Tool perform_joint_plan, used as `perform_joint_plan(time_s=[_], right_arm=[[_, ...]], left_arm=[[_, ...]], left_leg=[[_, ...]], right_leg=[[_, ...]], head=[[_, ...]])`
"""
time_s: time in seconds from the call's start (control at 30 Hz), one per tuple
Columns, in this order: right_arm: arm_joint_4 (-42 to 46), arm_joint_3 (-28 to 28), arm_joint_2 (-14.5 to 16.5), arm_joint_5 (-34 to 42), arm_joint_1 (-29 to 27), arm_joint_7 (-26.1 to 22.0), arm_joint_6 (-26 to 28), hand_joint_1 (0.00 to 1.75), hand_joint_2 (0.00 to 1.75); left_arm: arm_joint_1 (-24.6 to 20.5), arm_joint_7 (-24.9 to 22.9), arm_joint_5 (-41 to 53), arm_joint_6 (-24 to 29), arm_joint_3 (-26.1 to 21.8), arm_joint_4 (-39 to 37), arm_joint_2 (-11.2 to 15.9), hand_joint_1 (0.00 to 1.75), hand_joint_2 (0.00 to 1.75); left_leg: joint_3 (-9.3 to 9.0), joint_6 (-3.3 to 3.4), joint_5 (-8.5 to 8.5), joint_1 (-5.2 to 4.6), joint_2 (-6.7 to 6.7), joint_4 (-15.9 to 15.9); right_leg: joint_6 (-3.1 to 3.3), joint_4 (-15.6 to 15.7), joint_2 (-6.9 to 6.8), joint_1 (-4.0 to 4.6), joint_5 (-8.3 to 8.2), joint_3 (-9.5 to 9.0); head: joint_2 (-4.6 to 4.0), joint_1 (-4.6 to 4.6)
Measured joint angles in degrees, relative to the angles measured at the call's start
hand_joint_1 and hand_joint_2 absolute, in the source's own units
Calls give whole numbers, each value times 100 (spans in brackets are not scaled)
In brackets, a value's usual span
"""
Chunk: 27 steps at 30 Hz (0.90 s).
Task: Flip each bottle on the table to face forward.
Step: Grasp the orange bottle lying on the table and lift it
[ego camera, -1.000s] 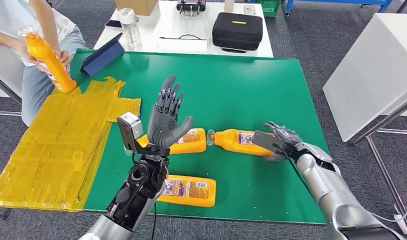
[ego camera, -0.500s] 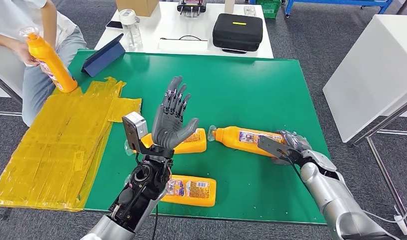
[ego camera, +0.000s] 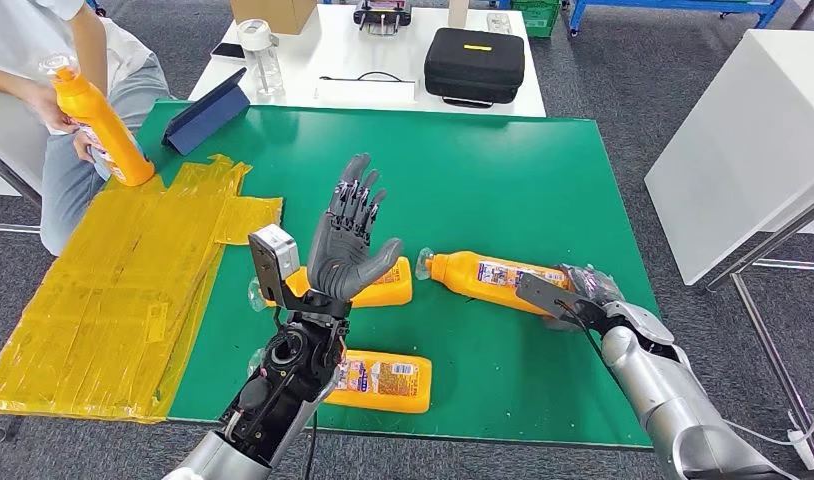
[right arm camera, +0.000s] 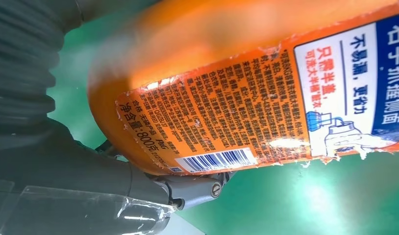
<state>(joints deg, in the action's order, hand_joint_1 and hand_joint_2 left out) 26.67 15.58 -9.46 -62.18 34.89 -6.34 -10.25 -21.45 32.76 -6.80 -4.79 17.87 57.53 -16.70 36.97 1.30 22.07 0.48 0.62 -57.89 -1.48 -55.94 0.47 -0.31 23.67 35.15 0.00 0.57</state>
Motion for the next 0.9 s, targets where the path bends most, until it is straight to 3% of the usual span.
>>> perform_joint_plan(time_s=[0.13, 0.3, 0.57, 0.9], right_arm=[[11, -9, 20, -132, -9, -195, 194, 175, 175], [322, 3, 151, -370, -144, -466, 1006, 175, 175], [848, 46, 255, -437, -362, -558, 1387, 175, 175], [3001, -25, 312, -269, -1290, -877, 2335, 175, 175]], left_arm=[[14, -17, -28, 1, 4, 34, 0, 0, 175], [82, -26, -17, 50, 0, 105, 13, 0, 175], [148, -14, 20, 86, -16, 165, 42, 0, 175], [300, 148, 85, 175, -213, 192, 189, 0, 175]], left_leg=[[3, 0, 0, 0, 0, 0], [7, 0, 0, 0, 0, 0], [19, 0, 0, 1, 14, 1], [25, -1, 2, 2, 14, 2]], right_leg=[[0, -1, 0, 0, 0, -1], [0, -2, 0, 0, 0, 2], [0, -3, -7, 3, 2, 8], [2, -2, -8, 4, 5, 17]], head=[[0, 0], [-1, 1], [-1, 0], [0, -1]])
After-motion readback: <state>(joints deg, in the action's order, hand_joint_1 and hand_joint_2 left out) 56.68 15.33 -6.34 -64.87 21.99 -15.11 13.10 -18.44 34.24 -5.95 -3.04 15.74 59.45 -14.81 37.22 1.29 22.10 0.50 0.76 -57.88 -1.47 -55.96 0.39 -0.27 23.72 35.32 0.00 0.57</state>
